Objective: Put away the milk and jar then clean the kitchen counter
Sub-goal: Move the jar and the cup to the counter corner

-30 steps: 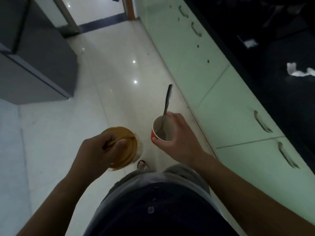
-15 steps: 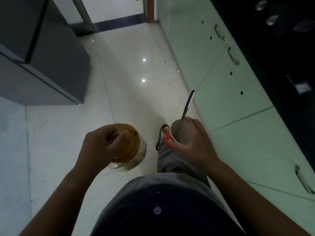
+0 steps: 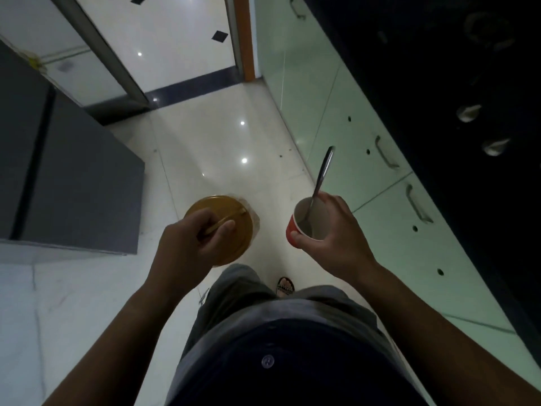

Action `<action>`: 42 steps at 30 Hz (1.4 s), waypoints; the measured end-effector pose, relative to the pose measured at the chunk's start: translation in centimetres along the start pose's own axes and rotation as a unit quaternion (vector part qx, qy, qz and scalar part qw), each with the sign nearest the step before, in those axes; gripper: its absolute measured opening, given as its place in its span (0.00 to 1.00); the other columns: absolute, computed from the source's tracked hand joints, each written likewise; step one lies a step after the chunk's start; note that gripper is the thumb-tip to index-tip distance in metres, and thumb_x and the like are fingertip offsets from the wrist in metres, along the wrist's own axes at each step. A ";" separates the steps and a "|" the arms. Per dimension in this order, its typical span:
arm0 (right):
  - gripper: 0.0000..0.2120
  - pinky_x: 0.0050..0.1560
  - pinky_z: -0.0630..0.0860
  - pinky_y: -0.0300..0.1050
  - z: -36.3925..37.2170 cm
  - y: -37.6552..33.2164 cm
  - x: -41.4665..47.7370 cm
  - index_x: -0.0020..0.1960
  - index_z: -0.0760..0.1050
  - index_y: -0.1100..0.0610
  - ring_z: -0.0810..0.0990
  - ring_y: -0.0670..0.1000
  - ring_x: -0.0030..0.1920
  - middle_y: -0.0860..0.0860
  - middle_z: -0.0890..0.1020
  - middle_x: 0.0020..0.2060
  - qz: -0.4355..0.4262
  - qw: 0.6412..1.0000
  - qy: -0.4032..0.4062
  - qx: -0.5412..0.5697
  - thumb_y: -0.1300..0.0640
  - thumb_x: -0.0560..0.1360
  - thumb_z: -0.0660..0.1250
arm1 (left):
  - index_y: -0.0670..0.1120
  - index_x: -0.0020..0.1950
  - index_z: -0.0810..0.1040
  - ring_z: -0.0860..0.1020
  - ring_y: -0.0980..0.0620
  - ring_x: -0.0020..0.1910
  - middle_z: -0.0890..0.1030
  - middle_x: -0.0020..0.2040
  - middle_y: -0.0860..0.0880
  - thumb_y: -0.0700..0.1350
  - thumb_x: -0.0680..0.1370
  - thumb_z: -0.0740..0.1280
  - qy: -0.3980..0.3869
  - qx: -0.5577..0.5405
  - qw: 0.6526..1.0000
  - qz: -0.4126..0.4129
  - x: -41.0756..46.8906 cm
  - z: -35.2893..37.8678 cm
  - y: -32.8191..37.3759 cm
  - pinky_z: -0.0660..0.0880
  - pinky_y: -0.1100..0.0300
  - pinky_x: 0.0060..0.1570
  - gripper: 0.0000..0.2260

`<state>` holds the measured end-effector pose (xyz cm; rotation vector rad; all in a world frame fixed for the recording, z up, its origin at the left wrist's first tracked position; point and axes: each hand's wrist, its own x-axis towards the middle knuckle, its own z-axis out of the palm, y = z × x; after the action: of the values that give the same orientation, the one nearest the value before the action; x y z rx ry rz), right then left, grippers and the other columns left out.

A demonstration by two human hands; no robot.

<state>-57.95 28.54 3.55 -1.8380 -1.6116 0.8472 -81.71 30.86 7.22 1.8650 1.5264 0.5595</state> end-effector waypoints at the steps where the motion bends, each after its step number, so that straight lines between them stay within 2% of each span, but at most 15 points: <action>1: 0.34 0.40 0.65 0.20 0.1 -0.2 1.8 0.65 0.63 0.49 0.65 0.35 0.47 0.41 0.66 0.53 0.005 1.000 0.003 0.004 0.44 0.65 0.74 | 0.47 0.41 0.75 0.76 0.58 0.34 0.76 0.33 0.55 0.55 0.73 0.62 0.013 0.005 1.000 0.006 2.4 -0.6 -0.1 0.68 0.69 0.32 0.11; 4: 0.35 0.41 0.65 0.23 0.5 -0.8 7.8 0.66 0.63 0.49 0.66 0.38 0.50 0.41 0.66 0.54 0.022 1.000 0.002 0.003 0.44 0.65 0.74 | 0.47 0.41 0.76 0.74 0.59 0.32 0.75 0.32 0.55 0.53 0.74 0.64 0.031 0.033 0.999 0.020 10.2 -2.1 -1.0 0.65 0.70 0.31 0.10; 9: 0.36 0.44 0.62 0.25 0.4 -2.2 19.6 0.68 0.62 0.52 0.68 0.43 0.54 0.45 0.68 0.57 0.037 0.998 0.039 -0.023 0.45 0.66 0.74 | 0.46 0.42 0.77 0.74 0.58 0.34 0.76 0.33 0.51 0.51 0.74 0.67 -0.013 0.025 0.999 0.026 22.9 -4.1 -2.6 0.67 0.66 0.32 0.08; 11: 0.36 0.43 0.63 0.26 0.0 -3.5 24.0 0.68 0.62 0.53 0.67 0.41 0.53 0.45 0.68 0.57 0.060 0.996 0.065 -0.024 0.45 0.65 0.74 | 0.48 0.42 0.77 0.76 0.55 0.35 0.77 0.34 0.52 0.55 0.73 0.65 -0.039 0.007 0.999 0.024 27.5 -5.9 -2.8 0.69 0.63 0.32 0.11; 14: 0.37 0.41 0.65 0.20 -0.3 -5.2 29.9 0.68 0.61 0.51 0.62 0.33 0.50 0.41 0.66 0.54 0.067 0.991 0.115 0.001 0.43 0.65 0.73 | 0.51 0.42 0.76 0.76 0.55 0.37 0.78 0.36 0.53 0.61 0.70 0.61 -0.053 -0.008 0.998 0.045 34.5 -8.8 -2.7 0.73 0.60 0.33 0.15; 16: 0.37 0.40 0.63 0.18 -0.3 -5.7 33.5 0.69 0.60 0.50 0.62 0.32 0.50 0.39 0.64 0.55 0.079 0.989 0.127 0.009 0.43 0.65 0.73 | 0.51 0.42 0.76 0.77 0.54 0.37 0.78 0.36 0.52 0.59 0.72 0.63 -0.070 0.003 0.995 0.068 39.0 -9.7 -2.3 0.74 0.59 0.34 0.12; 19: 0.38 0.41 0.60 0.21 -0.7 -5.8 37.5 0.69 0.59 0.48 0.63 0.35 0.53 0.37 0.63 0.56 0.105 0.986 0.126 -0.020 0.42 0.66 0.73 | 0.49 0.43 0.77 0.77 0.55 0.38 0.78 0.36 0.53 0.54 0.73 0.66 -0.080 0.026 0.992 0.098 44.8 -10.5 -1.2 0.72 0.63 0.34 0.09; 21: 0.37 0.41 0.61 0.23 -1.6 -5.5 40.1 0.68 0.59 0.45 0.64 0.36 0.52 0.37 0.63 0.56 0.119 0.983 0.136 -0.016 0.42 0.65 0.73 | 0.49 0.45 0.77 0.77 0.54 0.39 0.78 0.38 0.52 0.53 0.73 0.66 -0.079 0.026 0.990 0.112 48.8 -11.1 -0.2 0.73 0.62 0.35 0.09; 25: 0.30 0.40 0.62 0.26 -4.0 -4.3 47.6 0.58 0.61 0.40 0.67 0.34 0.45 0.39 0.66 0.51 0.126 0.977 0.171 -0.003 0.44 0.64 0.75 | 0.48 0.48 0.78 0.77 0.52 0.42 0.78 0.41 0.52 0.54 0.73 0.66 -0.061 0.031 0.991 0.118 58.8 -11.5 1.6 0.73 0.60 0.38 0.11; 28: 0.29 0.38 0.62 0.26 -6.0 -3.3 54.5 0.57 0.61 0.40 0.65 0.25 0.50 0.38 0.65 0.50 0.128 0.973 0.192 0.011 0.43 0.64 0.75 | 0.52 0.47 0.76 0.77 0.54 0.41 0.76 0.39 0.58 0.57 0.72 0.64 -0.058 0.020 0.991 0.119 65.8 -10.9 3.1 0.72 0.64 0.36 0.10; 30: 0.28 0.38 0.63 0.26 -7.8 -2.7 59.0 0.56 0.61 0.38 0.64 0.24 0.51 0.37 0.66 0.50 0.128 0.974 0.188 0.018 0.43 0.64 0.74 | 0.54 0.47 0.75 0.77 0.54 0.41 0.77 0.39 0.59 0.60 0.71 0.62 -0.068 0.014 0.990 0.119 69.8 -10.4 4.6 0.72 0.65 0.36 0.12; 32: 0.28 0.38 0.64 0.27 -9.9 -2.1 62.8 0.56 0.61 0.36 0.65 0.25 0.52 0.36 0.66 0.50 0.122 0.974 0.187 0.021 0.42 0.64 0.74 | 0.57 0.45 0.74 0.78 0.56 0.40 0.77 0.39 0.60 0.62 0.70 0.61 -0.083 0.017 0.988 0.129 73.5 -9.9 6.3 0.71 0.66 0.35 0.12; 36: 0.26 0.40 0.65 0.28 -14.0 -0.8 69.2 0.57 0.63 0.38 0.71 0.36 0.50 0.38 0.68 0.51 0.126 0.973 0.191 0.024 0.42 0.64 0.73 | 0.57 0.43 0.75 0.78 0.58 0.39 0.78 0.39 0.59 0.60 0.72 0.62 -0.079 0.015 0.985 0.153 80.5 -9.2 9.7 0.71 0.67 0.35 0.09; 39: 0.27 0.40 0.65 0.29 -16.4 0.1 72.7 0.57 0.64 0.38 0.71 0.36 0.50 0.38 0.68 0.50 0.135 0.969 0.205 0.021 0.43 0.63 0.74 | 0.56 0.41 0.75 0.77 0.59 0.35 0.77 0.35 0.58 0.60 0.73 0.61 -0.082 0.039 0.975 0.205 85.9 -8.8 12.6 0.69 0.69 0.32 0.09; 42: 0.28 0.44 0.69 0.33 -18.3 0.8 75.9 0.58 0.65 0.41 0.73 0.41 0.52 0.39 0.69 0.52 0.147 0.963 0.226 0.017 0.44 0.63 0.74 | 0.53 0.41 0.75 0.78 0.58 0.35 0.78 0.35 0.55 0.58 0.74 0.63 -0.109 0.037 0.964 0.239 91.4 -7.8 15.3 0.72 0.64 0.32 0.10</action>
<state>-37.21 103.68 7.07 -2.0896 -1.0534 0.5118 -55.57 119.62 16.54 2.2830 0.9654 0.4901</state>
